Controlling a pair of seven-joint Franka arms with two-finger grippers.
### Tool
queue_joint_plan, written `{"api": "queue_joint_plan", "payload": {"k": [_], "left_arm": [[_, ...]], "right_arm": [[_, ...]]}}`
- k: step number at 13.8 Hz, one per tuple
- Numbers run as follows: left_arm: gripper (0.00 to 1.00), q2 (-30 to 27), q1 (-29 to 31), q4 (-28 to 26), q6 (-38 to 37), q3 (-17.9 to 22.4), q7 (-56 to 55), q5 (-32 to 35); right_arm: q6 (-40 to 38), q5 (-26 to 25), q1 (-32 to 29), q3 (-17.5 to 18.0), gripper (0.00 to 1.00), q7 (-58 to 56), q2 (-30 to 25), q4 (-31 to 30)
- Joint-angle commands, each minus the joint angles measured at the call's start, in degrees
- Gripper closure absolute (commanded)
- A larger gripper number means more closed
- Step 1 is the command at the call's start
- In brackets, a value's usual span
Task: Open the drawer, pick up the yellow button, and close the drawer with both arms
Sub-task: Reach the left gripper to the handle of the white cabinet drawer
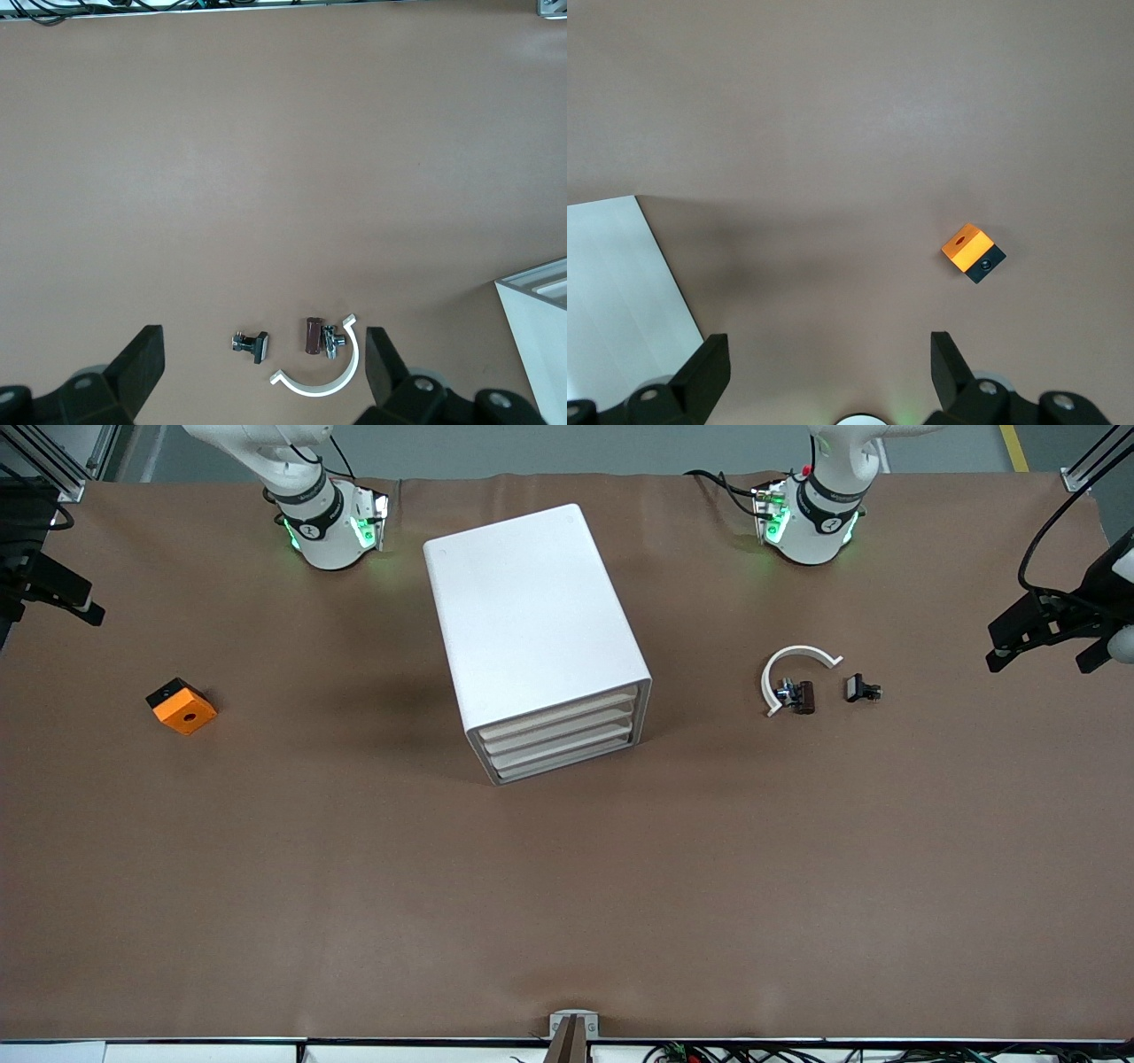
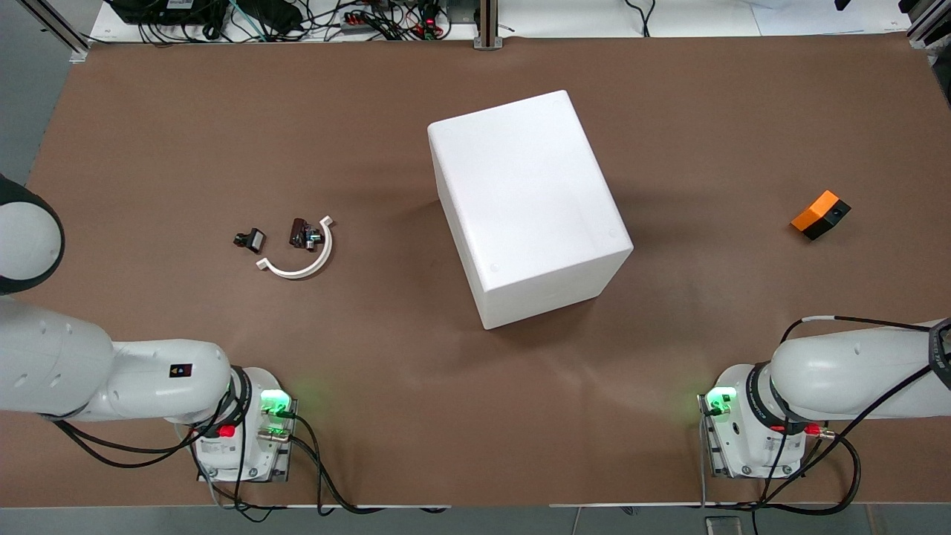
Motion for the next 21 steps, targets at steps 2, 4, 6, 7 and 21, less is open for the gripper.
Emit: {"api": "queue_joint_plan", "payload": {"k": [2,4,6,7,21], "left_arm": [[0.00,-0.06,-0.49,0.34,-1.46,-0.13,-0.79,-0.60],[0.00,0.46,-0.67,0.34,-1.46,-1.00,-0.53,-0.77],[0.00,2.22,-0.84,0.51,-1.46,-2.41,-0.18,-2.87],[0.00,3.44,-0.93,0.51,-1.29,-3.63,0.00,-3.41],[0.00,28.75,-1.46,6.66,12.15,-23.86,7.43,-17.27]], "right_arm": [[0.07,0.18,-0.26,0.21,0.00,-0.41,-1.16,-1.14],[0.07,0.18,-0.17,0.21,0.00,-0.41,-1.16,-1.14],[-0.02,0.18,-0.17,0.21,0.00,-0.41,-1.16,-1.14],[-0.02,0.18,-0.17,0.21,0.00,-0.41,-1.16,-1.14],[-0.02,0.35,1.24,0.30,0.00,-0.32,-1.16,-1.14]]}}
